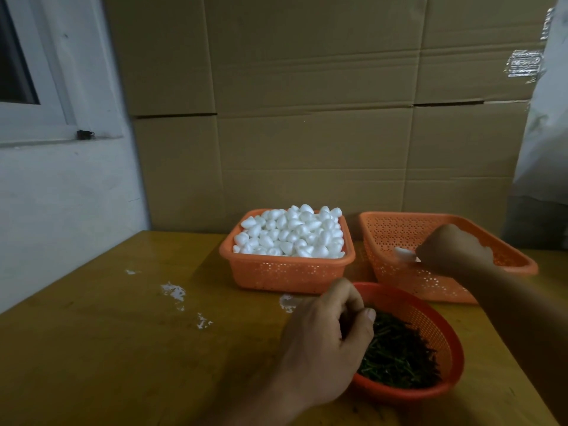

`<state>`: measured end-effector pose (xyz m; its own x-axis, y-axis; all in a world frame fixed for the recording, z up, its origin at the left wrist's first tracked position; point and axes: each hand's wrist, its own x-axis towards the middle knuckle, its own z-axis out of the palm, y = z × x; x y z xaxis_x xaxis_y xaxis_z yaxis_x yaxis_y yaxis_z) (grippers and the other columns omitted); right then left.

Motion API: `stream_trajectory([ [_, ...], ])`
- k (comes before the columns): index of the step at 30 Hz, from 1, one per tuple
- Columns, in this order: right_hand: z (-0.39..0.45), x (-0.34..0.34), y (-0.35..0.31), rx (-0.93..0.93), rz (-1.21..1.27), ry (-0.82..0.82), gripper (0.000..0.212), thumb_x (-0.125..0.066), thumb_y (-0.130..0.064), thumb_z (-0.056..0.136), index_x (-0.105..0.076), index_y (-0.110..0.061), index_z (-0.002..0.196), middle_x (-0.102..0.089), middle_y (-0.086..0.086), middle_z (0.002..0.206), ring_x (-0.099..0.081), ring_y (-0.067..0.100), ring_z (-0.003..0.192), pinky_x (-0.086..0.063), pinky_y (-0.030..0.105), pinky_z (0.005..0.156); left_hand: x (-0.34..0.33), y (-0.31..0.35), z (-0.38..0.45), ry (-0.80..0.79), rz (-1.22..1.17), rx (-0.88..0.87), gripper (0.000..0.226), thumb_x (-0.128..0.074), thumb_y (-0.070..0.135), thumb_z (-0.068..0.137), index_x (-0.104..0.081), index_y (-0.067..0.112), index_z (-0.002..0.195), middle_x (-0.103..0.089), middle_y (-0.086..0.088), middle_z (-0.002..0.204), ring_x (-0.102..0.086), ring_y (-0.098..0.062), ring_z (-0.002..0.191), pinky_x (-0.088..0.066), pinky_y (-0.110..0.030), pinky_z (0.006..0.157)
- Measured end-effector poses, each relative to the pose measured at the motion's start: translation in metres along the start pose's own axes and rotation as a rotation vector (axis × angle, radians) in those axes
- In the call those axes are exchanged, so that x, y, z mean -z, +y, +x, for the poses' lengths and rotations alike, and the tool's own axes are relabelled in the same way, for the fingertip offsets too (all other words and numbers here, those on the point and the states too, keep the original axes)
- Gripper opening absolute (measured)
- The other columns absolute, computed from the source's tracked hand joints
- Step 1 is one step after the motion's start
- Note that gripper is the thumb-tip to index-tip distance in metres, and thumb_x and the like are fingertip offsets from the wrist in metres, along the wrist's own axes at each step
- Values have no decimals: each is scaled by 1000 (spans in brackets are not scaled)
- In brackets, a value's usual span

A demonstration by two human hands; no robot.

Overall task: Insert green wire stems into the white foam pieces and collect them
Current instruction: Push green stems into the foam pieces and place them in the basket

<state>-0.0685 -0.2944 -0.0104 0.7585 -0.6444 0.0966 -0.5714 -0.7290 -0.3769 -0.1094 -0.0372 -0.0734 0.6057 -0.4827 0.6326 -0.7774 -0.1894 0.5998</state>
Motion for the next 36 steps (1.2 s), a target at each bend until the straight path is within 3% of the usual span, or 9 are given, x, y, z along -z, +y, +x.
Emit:
stream_trajectory([
  [5, -21, 9, 7, 159, 73, 137, 27, -54, -19, 95, -72, -14, 74, -69, 6, 76, -61, 26, 70, -49, 45, 81, 1, 2, 0, 29, -8, 22, 22, -54, 46, 90, -41, 37, 75, -49, 10, 64, -50, -14, 57, -44, -39, 52],
  [9, -61, 11, 7, 351, 185, 152, 23, -57, -18, 96, -74, -30, 105, -75, -5, 99, -66, 16, 69, -57, 49, 79, 4, -2, 2, 64, 17, 30, 35, -63, 33, 92, -37, 33, 69, -44, 14, 59, -42, -8, 53, -32, -19, 50],
  [13, -107, 3, 10, 490, 335, 143, 21, -63, -20, 94, -71, -36, 105, -71, -13, 87, -64, 6, 49, -45, 17, 41, 11, -7, 8, 121, 42, 65, 41, -69, 23, 93, -40, 24, 64, -41, 10, 56, -41, -8, 52, -32, -19, 50],
  [19, -136, -16, 8, 527, 361, 124, 19, -69, -21, 89, -77, -35, 98, -73, -20, 84, -66, -2, 77, -57, 27, 77, 40, -28, 47, 165, 84, 177, 23, -67, 9, 92, -60, 28, 82, -62, 17, 70, -59, 4, 68, -44, -11, 60],
  [21, -139, -19, 7, 548, 369, 123, 17, -68, -22, 88, -77, -34, 97, -73, -20, 82, -68, 0, 75, -58, 28, 73, 54, -45, 70, 174, 183, 200, 23, -66, 6, 90, -62, 28, 82, -63, 16, 74, -60, 2, 72, -44, -8, 64],
  [24, -139, -22, 9, 574, 390, 160, 15, -70, -23, 87, -78, -32, 95, -73, -21, 77, -67, -1, 72, -57, 26, 67, 71, -76, 103, 109, 377, 299, 30, -64, 8, 87, -59, 36, 77, -66, 12, 87, -65, -15, 87, -53, -30, 80],
  [29, -137, -24, 13, 587, 392, 168, 14, -71, -24, 86, -78, -33, 93, -69, -28, 75, -64, -11, 77, -48, 10, 61, 85, -108, 136, -226, 526, 357, 26, -73, 16, 85, -61, 39, 87, -65, 13, 94, -64, -16, 94, -54, -35, 88],
  [32, -136, -23, 14, 570, 402, 173, 13, -72, -23, 86, -79, -34, 90, -71, -26, 75, -66, -8, 74, -53, 17, 65, 84, -114, 145, -431, 592, 371, 22, -72, 29, 88, -63, 45, 101, -59, 20, 96, -59, -13, 103, -46, -36, 100],
  [36, -135, -22, 14, 544, 399, 146, 12, -70, -27, 86, -77, -36, 92, -71, -25, 78, -67, -7, 77, -58, 24, 71, 84, -117, 150, -490, 626, 381, 20, -72, 33, 88, -61, 48, 99, -56, 24, 95, -56, -11, 109, -44, -39, 105],
])
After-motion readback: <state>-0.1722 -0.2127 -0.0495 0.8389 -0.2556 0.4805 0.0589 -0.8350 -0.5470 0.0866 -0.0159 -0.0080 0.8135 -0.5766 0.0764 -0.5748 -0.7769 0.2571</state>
